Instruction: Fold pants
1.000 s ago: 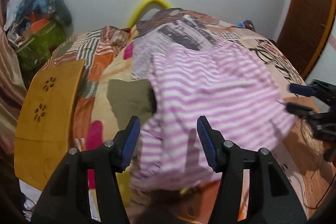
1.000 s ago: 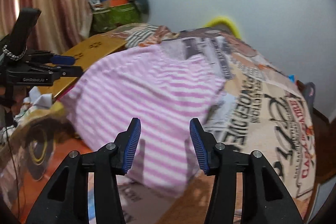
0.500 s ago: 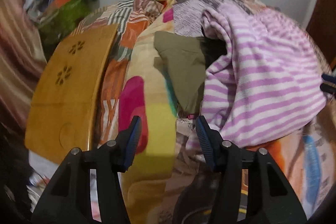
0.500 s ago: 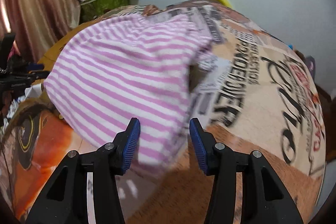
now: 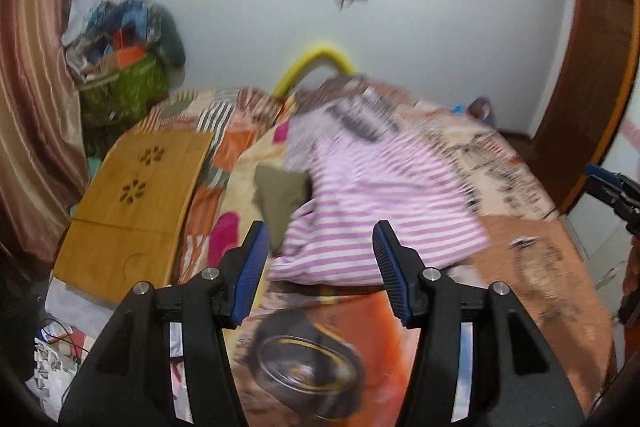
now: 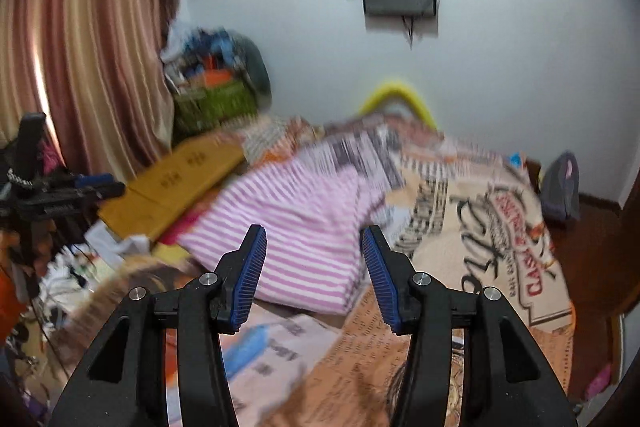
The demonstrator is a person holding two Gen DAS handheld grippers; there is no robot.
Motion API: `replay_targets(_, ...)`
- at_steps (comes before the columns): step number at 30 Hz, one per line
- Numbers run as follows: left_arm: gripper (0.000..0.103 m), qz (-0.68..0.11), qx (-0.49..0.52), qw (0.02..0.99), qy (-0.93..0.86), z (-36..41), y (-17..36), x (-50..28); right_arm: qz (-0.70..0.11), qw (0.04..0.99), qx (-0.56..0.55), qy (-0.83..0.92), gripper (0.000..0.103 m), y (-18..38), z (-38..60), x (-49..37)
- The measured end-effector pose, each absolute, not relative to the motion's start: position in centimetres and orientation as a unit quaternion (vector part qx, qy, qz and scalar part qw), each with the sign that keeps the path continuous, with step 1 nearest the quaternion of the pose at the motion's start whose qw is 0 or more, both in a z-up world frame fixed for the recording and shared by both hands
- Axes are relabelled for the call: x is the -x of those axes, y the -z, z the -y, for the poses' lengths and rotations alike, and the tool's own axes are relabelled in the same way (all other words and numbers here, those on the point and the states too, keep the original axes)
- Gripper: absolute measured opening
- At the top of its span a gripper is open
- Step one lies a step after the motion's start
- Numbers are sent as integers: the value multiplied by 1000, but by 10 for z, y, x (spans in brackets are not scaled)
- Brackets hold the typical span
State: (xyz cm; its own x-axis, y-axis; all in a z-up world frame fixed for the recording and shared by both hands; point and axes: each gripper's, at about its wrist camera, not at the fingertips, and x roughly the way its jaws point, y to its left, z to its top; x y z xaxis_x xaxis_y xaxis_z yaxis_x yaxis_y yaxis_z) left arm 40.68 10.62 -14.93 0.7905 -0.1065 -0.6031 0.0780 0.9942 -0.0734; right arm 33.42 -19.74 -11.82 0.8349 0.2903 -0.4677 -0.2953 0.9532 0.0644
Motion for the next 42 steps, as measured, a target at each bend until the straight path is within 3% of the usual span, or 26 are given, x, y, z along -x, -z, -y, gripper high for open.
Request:
replay_targets(12,54,-186,19,980,68,-57,39,-254,-103,978,0,-180,47,36,174,-198)
replay_targets(20,73,-99,-17,993,60,-25,13,-160,-56,981,-15,-183,47,26,164,-146)
replay_targets(22,80,-88,-17,994,63,-20,11,-146,-50,982,-19,-181,56,27,162,-140)
replay_targets(30,92,-65,-8,995,69,-19,9,-122,-30,986,-20,-161,82,29,159,-125)
replay_targets(37,99,-61,-2,996,64,-18,14,-117,-23,990,-20,-137,97,29,159,-119)
replay_targets(42,99,-61,-3,996,63,-19,15,-118,-24,990,-21,-137,100,31,159,-115)
